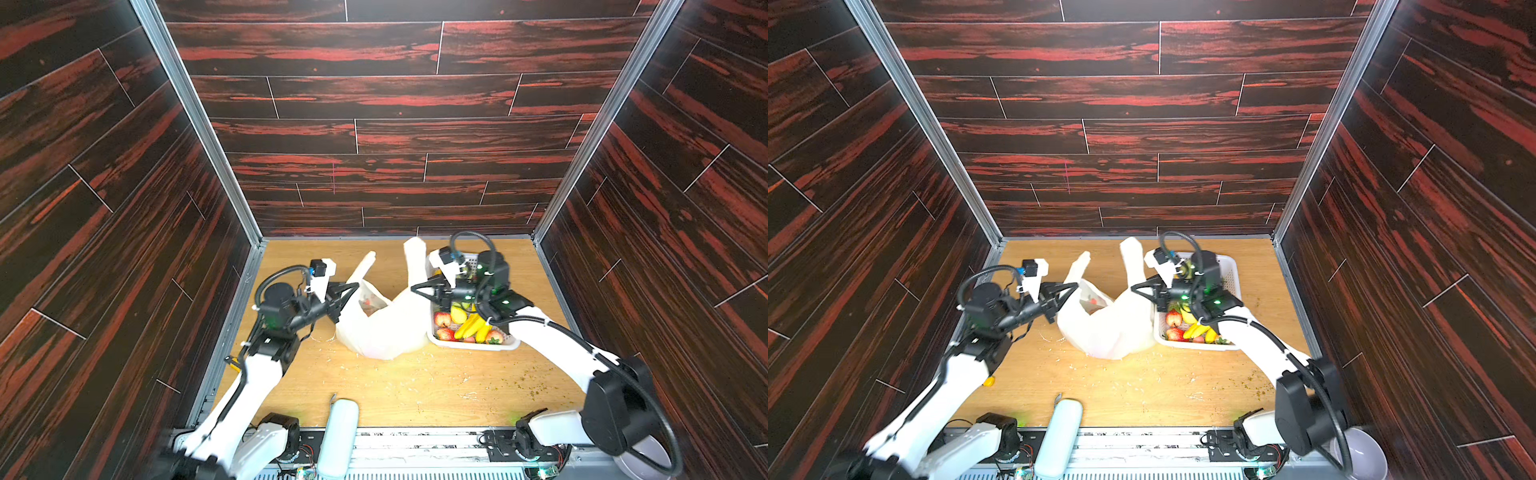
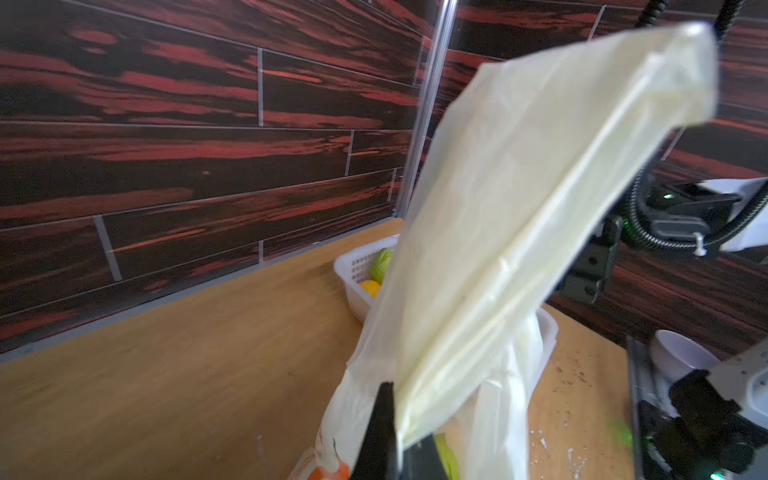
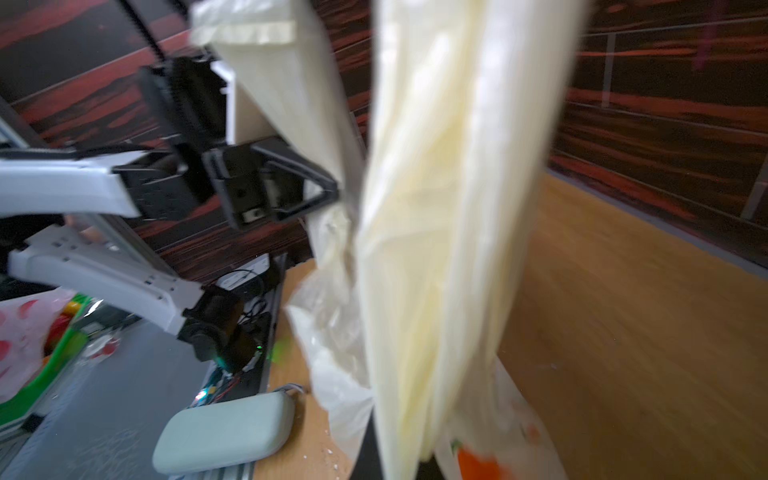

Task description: Place the fake fruits into the plastic bag and tie a complex knot

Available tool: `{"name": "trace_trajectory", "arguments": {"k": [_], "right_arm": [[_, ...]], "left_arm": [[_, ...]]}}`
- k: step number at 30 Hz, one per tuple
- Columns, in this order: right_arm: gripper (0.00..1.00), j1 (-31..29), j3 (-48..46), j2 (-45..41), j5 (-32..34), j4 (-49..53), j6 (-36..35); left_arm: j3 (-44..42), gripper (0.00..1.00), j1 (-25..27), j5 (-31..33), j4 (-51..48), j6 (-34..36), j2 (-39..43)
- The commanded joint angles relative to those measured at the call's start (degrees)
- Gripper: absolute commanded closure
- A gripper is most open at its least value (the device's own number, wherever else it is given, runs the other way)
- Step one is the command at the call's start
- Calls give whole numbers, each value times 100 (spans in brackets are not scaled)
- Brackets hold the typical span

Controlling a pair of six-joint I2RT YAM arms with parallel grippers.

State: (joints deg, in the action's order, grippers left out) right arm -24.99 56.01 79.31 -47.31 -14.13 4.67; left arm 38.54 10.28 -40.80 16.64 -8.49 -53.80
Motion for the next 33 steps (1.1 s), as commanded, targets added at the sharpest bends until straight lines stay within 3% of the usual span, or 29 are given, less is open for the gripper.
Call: {"name": "trace_trajectory", "arguments": {"k": [1, 9, 21, 33], "right_arm": [[100, 206, -179, -291, 225, 141, 124], [100, 346, -52, -336, 600, 796, -225], [100, 115, 782, 103, 240, 1707, -1394], [100, -442, 1593, 782, 179, 2581, -2190]], "left_arm": [[74, 100, -56, 562, -724, 313, 355], [284, 100, -66, 307, -1358, 723, 624], [919, 100, 109, -602, -2251, 1644, 212], [1556, 100, 846, -318, -3196, 2312, -475]]}}
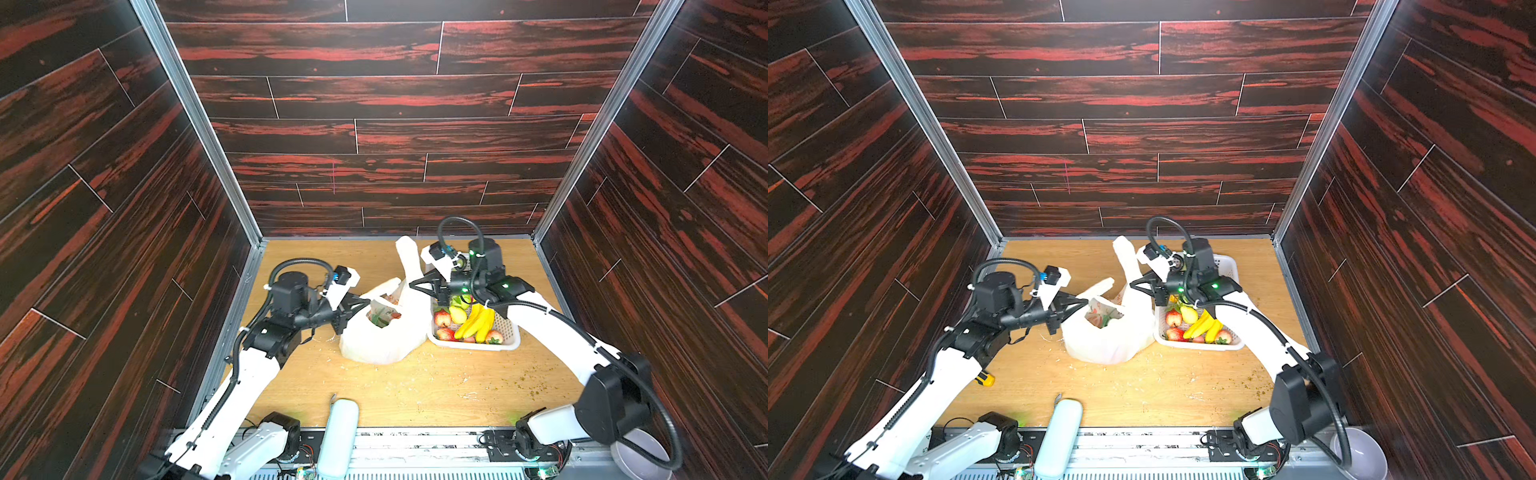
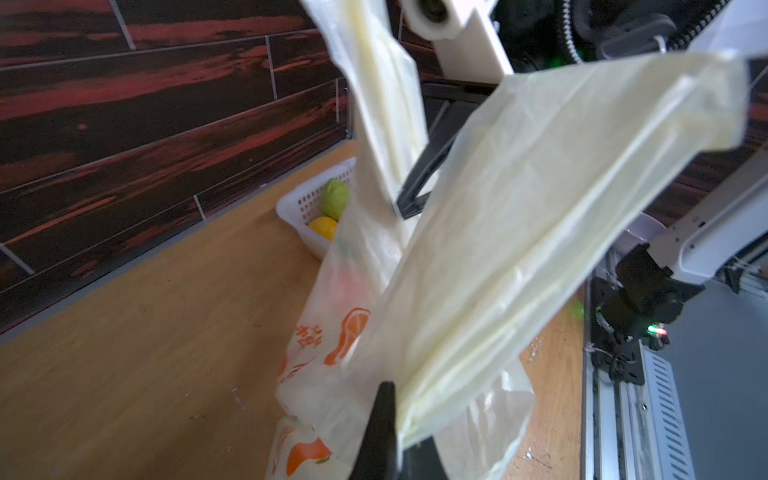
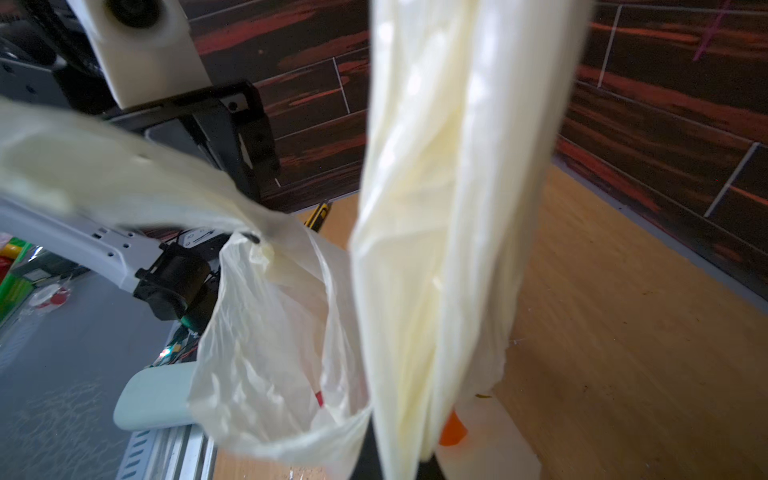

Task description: Place the fake fruits into the plastic bag and tie a complex knot

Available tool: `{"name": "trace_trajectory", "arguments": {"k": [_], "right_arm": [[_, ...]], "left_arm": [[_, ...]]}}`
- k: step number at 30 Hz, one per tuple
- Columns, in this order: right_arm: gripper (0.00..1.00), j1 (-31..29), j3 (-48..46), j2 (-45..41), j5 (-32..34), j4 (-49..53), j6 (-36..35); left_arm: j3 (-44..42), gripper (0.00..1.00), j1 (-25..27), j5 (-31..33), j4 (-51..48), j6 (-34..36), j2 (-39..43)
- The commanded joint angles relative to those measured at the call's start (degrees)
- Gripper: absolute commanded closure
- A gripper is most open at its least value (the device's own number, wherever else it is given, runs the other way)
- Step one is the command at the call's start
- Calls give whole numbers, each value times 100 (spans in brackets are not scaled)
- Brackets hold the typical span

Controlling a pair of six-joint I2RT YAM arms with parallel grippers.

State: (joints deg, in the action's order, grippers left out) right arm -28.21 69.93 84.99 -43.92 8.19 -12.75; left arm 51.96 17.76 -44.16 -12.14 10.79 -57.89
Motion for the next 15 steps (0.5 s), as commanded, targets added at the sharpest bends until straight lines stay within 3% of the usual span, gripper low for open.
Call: {"name": "trace_trajectory", "arguments": {"k": [1, 15], "right_arm": [[100, -145, 207, 236, -169, 356, -490], [77, -229, 3, 245, -764, 271, -1141]], "left_arm": [[235, 100, 133, 30, -340, 396, -105], [870, 100, 421, 233, -1260, 648, -784]]}}
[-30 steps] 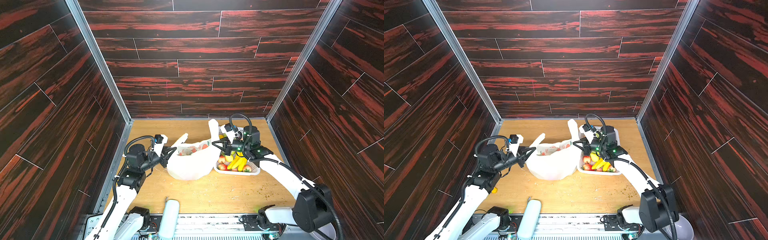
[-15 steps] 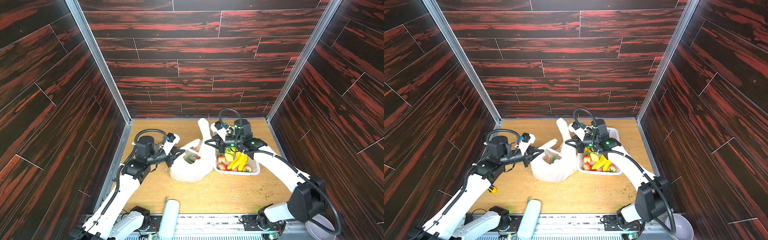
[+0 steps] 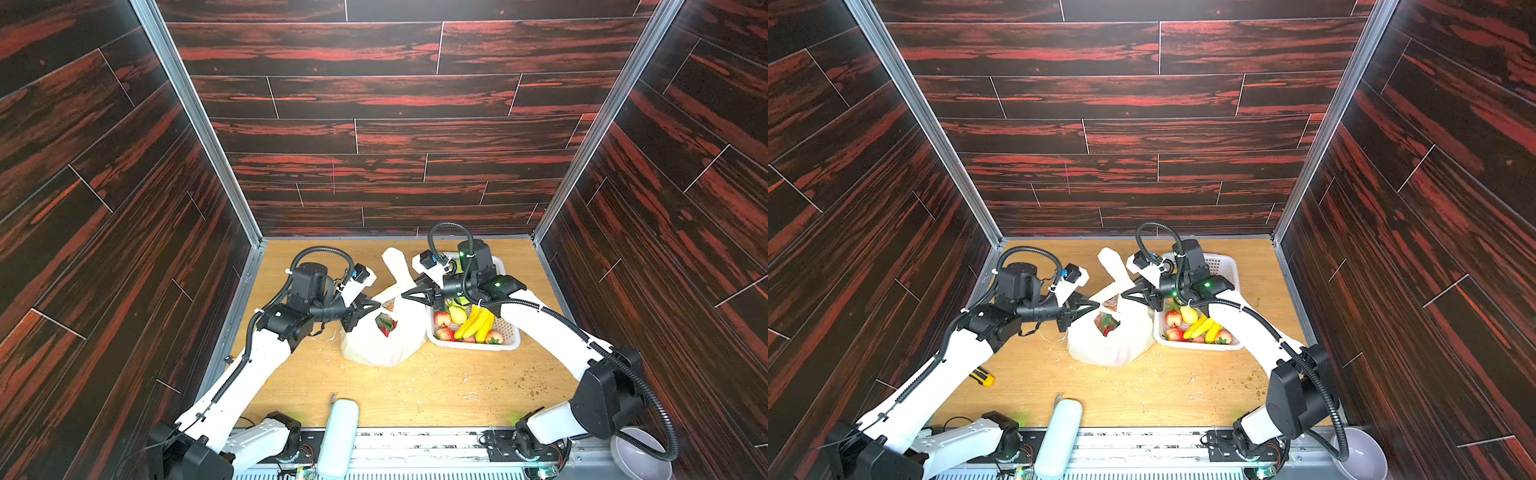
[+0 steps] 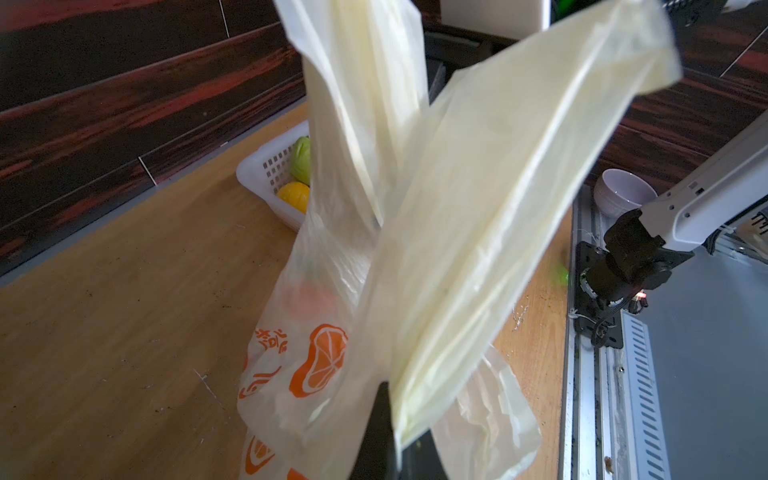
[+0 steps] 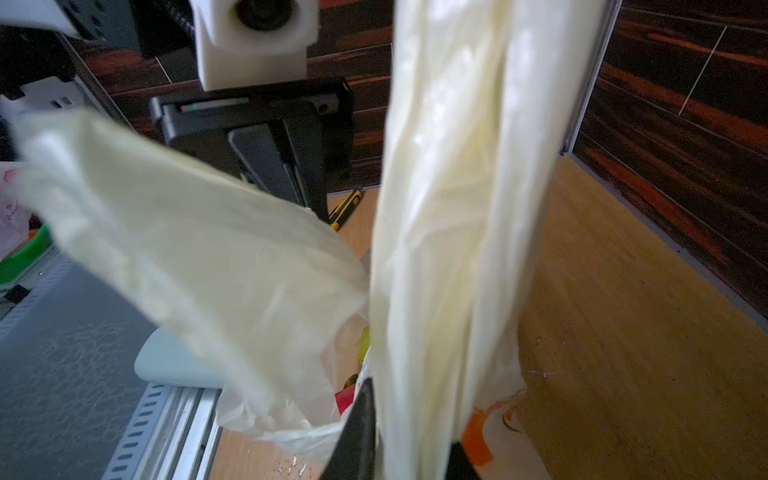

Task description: Place the fake fruits into the plastic bag and tie a complex knot

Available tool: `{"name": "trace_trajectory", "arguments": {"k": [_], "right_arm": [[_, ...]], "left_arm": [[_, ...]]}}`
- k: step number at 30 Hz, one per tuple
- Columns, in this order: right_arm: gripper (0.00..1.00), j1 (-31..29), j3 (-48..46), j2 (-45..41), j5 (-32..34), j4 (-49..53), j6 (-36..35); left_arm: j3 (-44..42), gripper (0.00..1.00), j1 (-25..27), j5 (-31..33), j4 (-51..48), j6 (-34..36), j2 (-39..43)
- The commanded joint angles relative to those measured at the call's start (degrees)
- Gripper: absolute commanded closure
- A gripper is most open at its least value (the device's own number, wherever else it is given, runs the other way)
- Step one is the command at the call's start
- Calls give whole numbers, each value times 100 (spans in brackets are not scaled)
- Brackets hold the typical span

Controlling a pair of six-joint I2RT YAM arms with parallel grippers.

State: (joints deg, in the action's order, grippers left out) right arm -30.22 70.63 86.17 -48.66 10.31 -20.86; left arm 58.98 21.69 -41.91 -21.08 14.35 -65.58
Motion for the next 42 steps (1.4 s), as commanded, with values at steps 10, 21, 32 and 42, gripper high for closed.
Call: {"name": "trace_trajectory", "arguments": {"k": [10, 21, 32, 42], "right_arm": [[46, -28, -110, 93, -345, 88, -506], [33, -104, 38, 163, -328, -18, -427], [34, -149, 125, 215, -459, -181, -233], [41, -209, 262, 313, -482, -224, -95]], "left_arm": [[488, 100, 63, 116, -739, 393, -174], [720, 100, 132, 130, -857, 436, -374], [1026, 100, 224, 332, -1117, 497, -664], [1102, 100, 239, 429, -1135, 496, -754]]}}
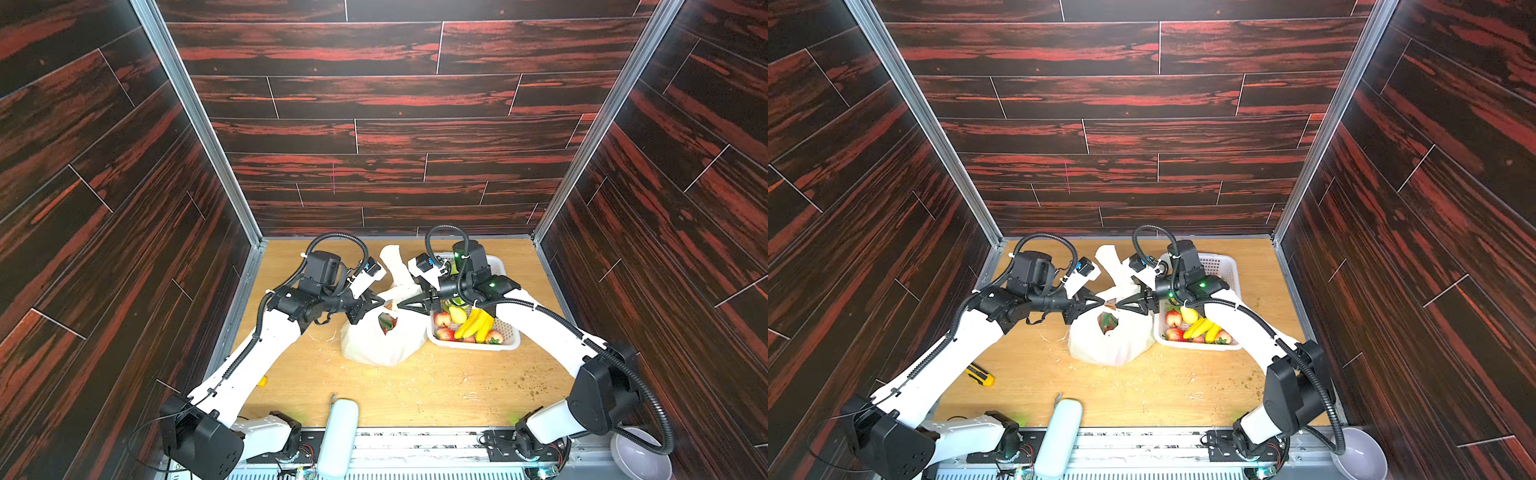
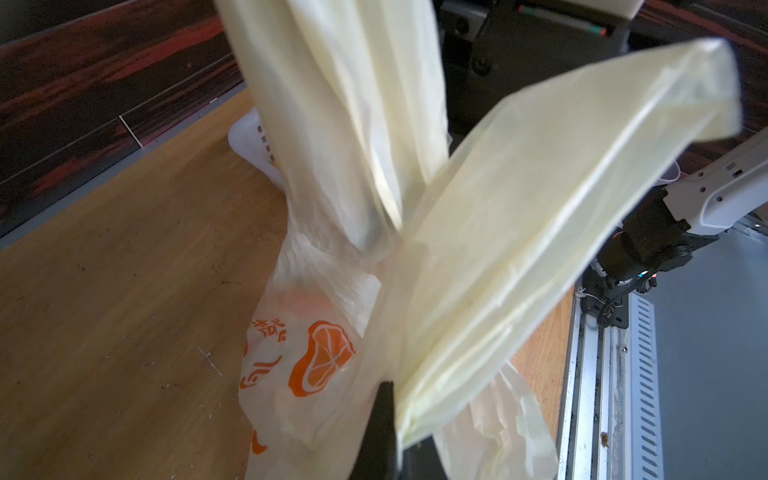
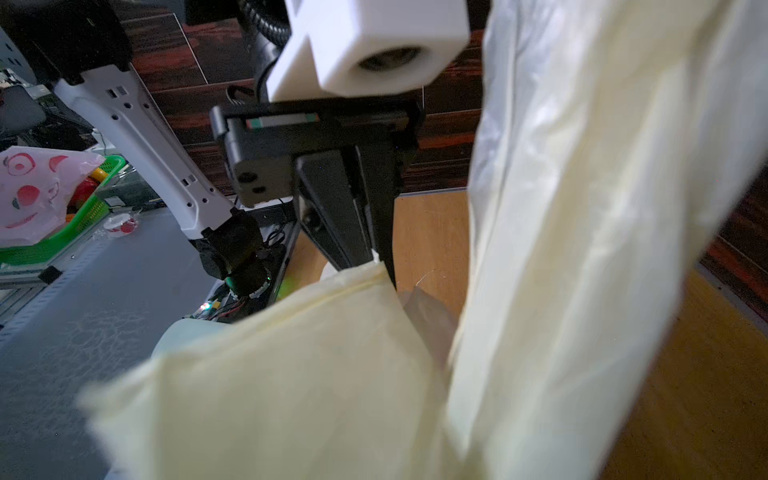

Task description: Place the fake fruits into the plastic bag and tie a complex knot

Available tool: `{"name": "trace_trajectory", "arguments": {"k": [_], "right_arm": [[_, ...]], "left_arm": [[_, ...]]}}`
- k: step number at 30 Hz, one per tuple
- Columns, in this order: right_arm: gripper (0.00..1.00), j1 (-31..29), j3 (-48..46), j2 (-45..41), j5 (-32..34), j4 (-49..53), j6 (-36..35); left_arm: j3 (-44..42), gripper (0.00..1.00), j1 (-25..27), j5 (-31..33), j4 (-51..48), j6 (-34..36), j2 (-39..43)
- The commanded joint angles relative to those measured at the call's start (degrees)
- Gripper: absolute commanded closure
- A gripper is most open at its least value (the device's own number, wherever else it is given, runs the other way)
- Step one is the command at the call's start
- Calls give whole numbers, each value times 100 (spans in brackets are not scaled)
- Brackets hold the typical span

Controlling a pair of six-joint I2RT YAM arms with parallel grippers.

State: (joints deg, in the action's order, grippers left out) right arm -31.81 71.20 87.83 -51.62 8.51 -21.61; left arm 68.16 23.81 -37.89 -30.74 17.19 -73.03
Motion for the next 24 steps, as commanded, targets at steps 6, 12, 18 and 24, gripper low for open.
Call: {"name": "trace_trajectory", "arguments": {"k": [6, 12, 18, 24], "right_arm": [[51, -70, 237, 155, -191, -52, 33], [72, -70, 245, 137, -166, -21, 86], [100, -70, 246, 106, -69, 34, 88], [100, -64, 206, 48, 179, 142, -9]], "left_arm": [[192, 100, 36, 70, -169, 202, 6], [173, 100, 34, 158, -363, 199, 39], [190, 100, 36, 315, -395, 165, 58], [132, 100, 35, 652, -422, 99, 209]]}}
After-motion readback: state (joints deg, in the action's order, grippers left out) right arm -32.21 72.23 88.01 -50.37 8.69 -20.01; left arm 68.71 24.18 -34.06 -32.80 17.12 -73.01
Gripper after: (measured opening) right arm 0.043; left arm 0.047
